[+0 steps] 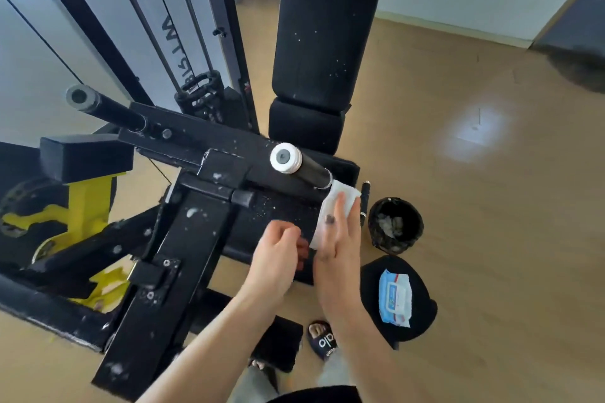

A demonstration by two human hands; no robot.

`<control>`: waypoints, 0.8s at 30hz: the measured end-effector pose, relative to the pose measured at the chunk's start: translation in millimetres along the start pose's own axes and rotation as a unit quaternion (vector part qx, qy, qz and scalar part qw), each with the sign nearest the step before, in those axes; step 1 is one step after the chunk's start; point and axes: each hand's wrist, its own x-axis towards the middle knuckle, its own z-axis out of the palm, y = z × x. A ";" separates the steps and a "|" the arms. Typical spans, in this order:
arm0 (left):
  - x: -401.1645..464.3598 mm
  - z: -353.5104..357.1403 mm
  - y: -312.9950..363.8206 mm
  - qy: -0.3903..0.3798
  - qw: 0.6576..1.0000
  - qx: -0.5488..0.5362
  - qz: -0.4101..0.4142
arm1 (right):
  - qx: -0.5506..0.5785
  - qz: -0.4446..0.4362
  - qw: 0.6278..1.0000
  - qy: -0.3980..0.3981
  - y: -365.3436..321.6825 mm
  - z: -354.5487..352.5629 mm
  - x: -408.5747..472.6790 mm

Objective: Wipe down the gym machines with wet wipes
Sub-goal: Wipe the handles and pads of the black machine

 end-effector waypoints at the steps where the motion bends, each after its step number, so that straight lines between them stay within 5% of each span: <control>1: 4.2 1.6 -7.2 -0.048 0.999 0.011 -0.022 | 0.066 0.031 0.997 0.004 -8.5 -0.4 -0.5; 6: 13.2 5.1 -1.8 -0.175 0.983 -0.046 0.019 | 0.172 0.162 0.972 -0.018 -24.4 -8.5 5.0; 11: 21.6 3.0 -0.7 -0.168 0.983 0.056 0.058 | 0.160 0.195 0.967 -0.030 -36.1 -21.3 4.0; 16: 36.1 -7.3 -9.2 -0.031 0.991 0.124 0.032 | 0.044 0.043 0.998 0.015 -27.3 -34.4 15.1; 20: 45.9 -4.4 -10.7 0.029 0.997 -0.059 -0.030 | -0.026 -0.064 0.998 0.008 -22.2 -40.6 24.0; 24: 43.9 10.9 4.8 0.072 0.981 -0.170 0.053 | -0.054 -0.114 0.991 -0.034 -32.0 -45.1 38.7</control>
